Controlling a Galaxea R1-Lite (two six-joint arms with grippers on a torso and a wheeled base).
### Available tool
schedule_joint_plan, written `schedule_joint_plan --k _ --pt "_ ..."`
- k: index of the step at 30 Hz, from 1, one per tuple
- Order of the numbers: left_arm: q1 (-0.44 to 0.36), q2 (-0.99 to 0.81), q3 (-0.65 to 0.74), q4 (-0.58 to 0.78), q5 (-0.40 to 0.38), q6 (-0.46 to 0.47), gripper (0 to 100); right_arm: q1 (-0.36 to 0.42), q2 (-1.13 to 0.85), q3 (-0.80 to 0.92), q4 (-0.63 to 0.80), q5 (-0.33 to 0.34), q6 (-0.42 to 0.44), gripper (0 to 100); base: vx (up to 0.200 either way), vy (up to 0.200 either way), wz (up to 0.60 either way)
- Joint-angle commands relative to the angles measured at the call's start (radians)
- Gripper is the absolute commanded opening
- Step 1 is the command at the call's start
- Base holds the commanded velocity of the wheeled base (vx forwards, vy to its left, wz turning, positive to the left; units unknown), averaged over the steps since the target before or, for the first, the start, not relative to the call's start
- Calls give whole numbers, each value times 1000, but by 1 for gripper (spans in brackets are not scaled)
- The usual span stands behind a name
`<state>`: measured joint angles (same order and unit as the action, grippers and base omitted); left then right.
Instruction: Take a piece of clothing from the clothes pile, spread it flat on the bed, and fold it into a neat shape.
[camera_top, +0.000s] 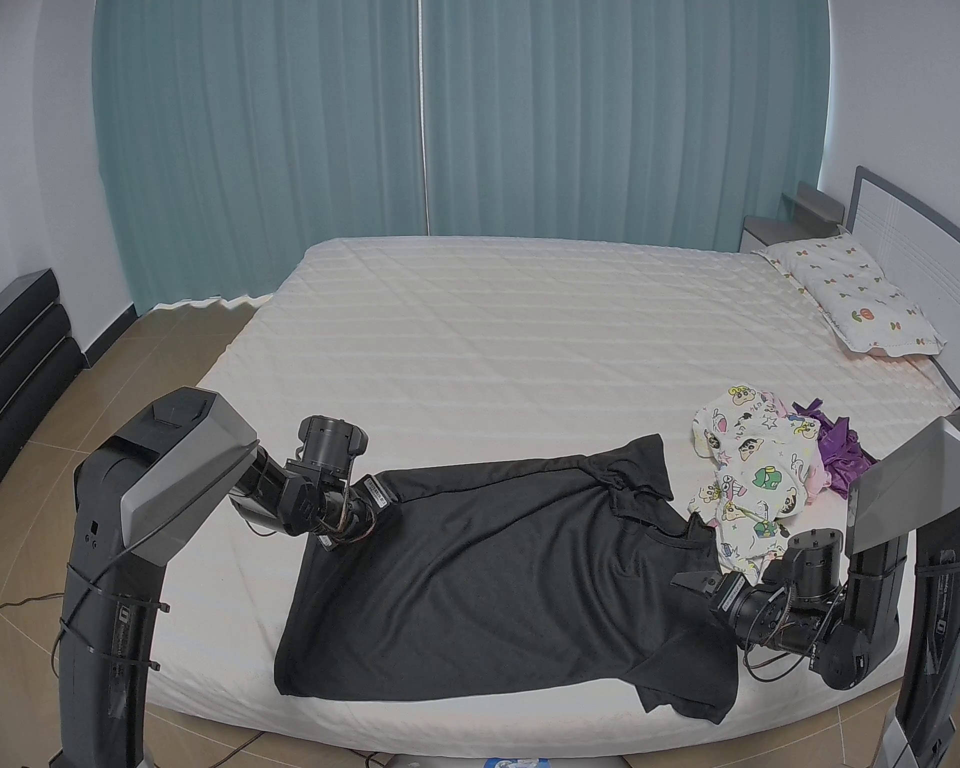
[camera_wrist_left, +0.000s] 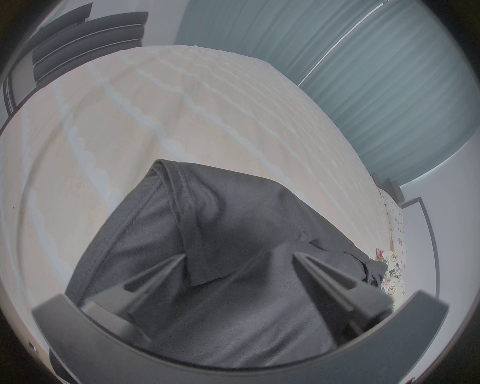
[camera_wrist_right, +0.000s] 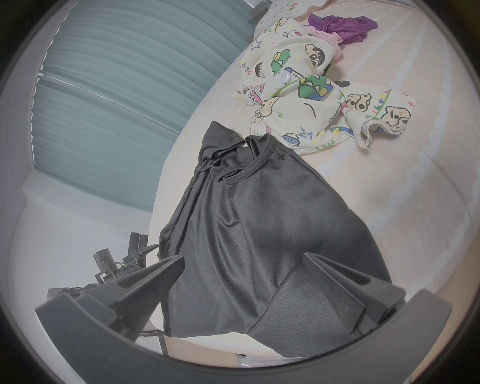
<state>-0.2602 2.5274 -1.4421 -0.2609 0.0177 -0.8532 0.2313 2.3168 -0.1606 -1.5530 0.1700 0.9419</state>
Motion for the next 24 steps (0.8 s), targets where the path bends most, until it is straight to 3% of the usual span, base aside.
schedule_joint_plan --k 1,11,18,24 --pt "3 1 -6 -1 11 -1 0 0 6 0 -16 0 0 100 0 0 0" --pt "22 2 -44 -18 54 -6 0 0 9 1 -16 2 0 100 0 0 0" --pt "88 59 -118 -227 131 -4 0 3 21 -2 -16 2 0 100 0 0 0" --pt "121 132 -218 -276 182 -4 0 10 35 0 -16 0 0 100 0 0 0"
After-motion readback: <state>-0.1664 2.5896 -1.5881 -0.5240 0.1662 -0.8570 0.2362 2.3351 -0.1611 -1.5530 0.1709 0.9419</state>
